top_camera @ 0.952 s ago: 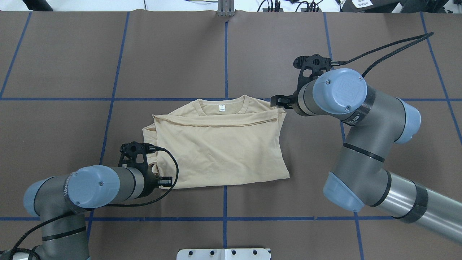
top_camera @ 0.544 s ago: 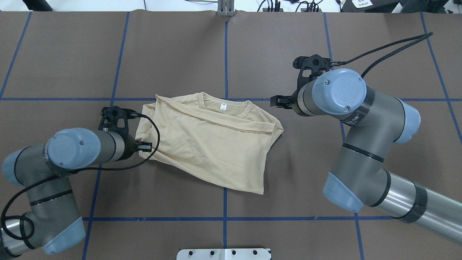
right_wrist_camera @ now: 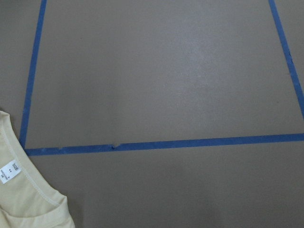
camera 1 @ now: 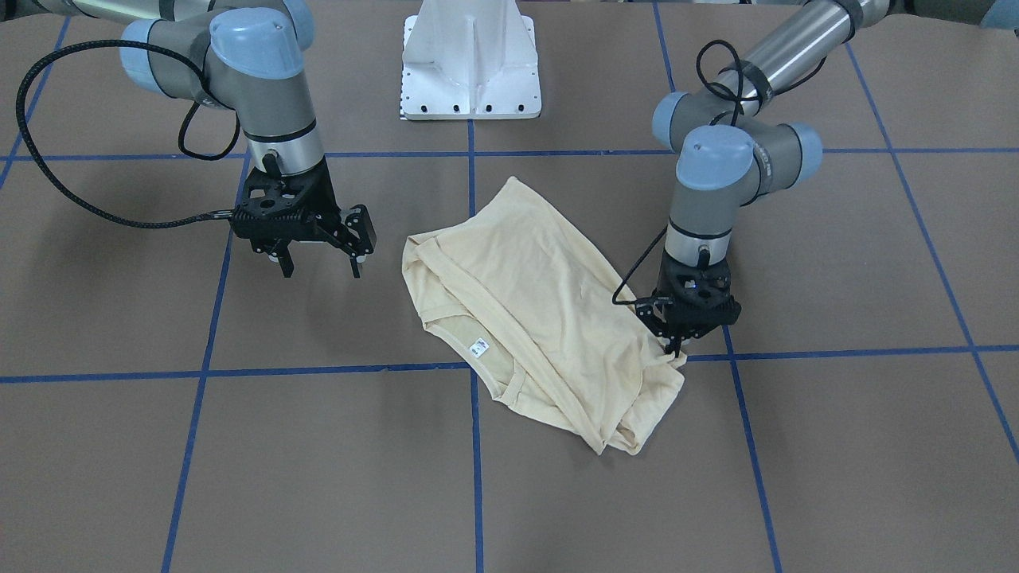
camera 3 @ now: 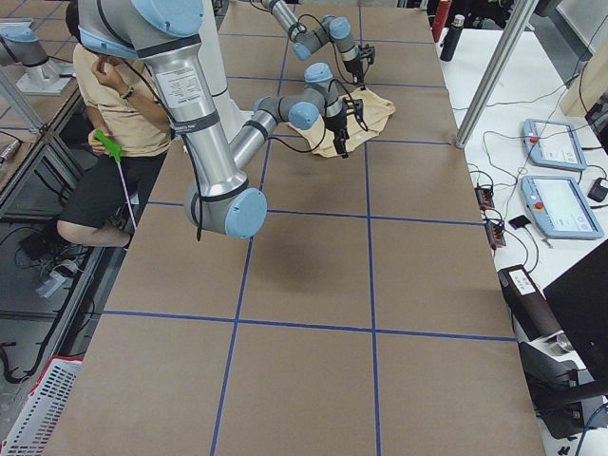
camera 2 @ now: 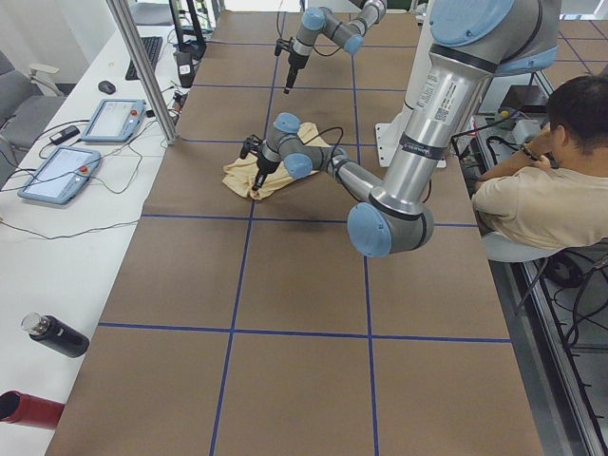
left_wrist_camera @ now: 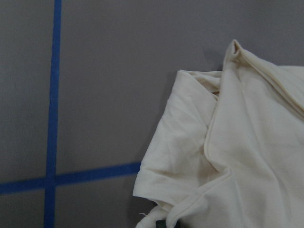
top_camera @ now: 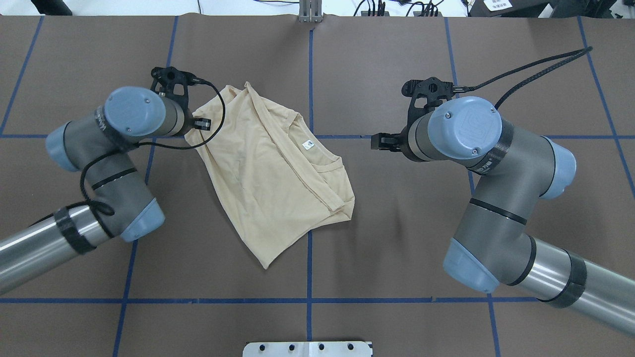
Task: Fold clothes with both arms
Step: 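Drag the grasped edge with the left gripper toward the far side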
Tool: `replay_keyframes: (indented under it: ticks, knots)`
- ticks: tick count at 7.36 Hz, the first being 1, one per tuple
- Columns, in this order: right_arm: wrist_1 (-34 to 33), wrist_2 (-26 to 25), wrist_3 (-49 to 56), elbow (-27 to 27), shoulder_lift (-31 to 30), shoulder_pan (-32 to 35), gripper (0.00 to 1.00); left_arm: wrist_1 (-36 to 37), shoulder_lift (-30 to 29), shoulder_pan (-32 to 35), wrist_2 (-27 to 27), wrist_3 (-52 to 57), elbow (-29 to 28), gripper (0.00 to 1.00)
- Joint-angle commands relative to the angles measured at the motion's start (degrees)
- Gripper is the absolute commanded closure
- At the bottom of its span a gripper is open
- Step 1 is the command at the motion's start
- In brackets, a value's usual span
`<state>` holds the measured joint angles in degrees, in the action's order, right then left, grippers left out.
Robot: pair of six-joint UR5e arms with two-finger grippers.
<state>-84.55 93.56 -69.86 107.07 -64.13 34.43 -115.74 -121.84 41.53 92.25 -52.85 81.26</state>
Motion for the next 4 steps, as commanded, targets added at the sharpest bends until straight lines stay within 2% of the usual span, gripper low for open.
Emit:
replay_keyframes:
  ticks: [1,2,3,4]
  knots:
    - [0.00,-0.05,-0.10,0.07,-0.03,-0.15,0.00,-4.73,-13.99,4.25,0.20,3.10,-16.60,1.00]
    - [0.00,-0.05,-0.71,0.07,-0.03,-0.50,0.00,-4.93,-18.04,4.35,0.47,3.01,-20.40,1.00]
    - [0.00,-0.05,-0.98,0.07,-0.03,-0.85,0.00,-5.11,-18.00,4.70,0.56,4.67,-20.61,1.00]
    - [0.00,-0.13,-1.15,-0.02,0.23,-1.29,0.00,-5.37,-16.52,5.84,0.64,11.29,-19.92,0.01]
